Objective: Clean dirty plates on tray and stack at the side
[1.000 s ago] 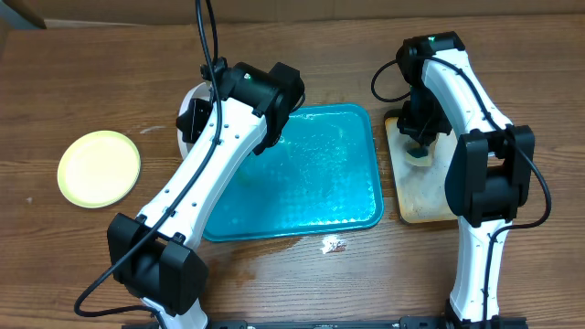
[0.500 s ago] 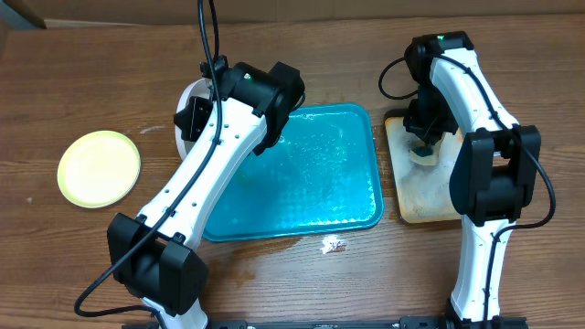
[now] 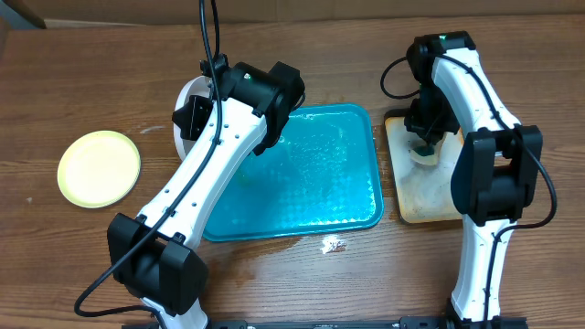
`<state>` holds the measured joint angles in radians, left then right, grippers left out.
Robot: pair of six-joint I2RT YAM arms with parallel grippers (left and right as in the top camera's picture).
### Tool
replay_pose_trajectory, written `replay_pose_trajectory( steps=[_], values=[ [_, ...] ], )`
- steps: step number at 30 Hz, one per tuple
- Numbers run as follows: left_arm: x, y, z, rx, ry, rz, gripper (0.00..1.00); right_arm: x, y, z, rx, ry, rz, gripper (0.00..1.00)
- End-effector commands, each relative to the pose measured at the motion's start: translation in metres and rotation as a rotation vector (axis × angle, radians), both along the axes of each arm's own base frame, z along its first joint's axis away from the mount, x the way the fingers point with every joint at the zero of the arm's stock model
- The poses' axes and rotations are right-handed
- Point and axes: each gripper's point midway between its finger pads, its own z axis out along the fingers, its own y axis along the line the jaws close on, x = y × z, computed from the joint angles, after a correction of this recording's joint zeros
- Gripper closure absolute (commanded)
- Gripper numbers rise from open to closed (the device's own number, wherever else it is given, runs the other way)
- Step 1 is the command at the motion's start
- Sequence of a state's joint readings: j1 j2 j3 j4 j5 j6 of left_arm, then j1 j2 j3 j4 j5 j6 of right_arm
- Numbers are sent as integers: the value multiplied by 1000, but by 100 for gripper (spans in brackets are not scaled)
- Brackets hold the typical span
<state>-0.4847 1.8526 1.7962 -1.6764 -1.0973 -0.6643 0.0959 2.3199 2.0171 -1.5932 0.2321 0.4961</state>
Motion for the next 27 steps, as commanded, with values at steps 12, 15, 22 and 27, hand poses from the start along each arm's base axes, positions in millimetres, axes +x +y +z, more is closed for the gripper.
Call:
replay_pose_trajectory(
  steps=[12,15,22,27],
  values=[
    [25,8,17,76,-64,-30,96,-2,-9,-1,23,4,-43,96],
    [25,8,17,75,-65,-30,96,-1,-9,-1,24,1,-43,96],
    [26,7,17,72,-66,-30,96,-1,-8,-2,33,2,-46,75],
    [26,7,17,72,-66,-30,96,-1,-6,-2,44,3,-48,0]
  ],
)
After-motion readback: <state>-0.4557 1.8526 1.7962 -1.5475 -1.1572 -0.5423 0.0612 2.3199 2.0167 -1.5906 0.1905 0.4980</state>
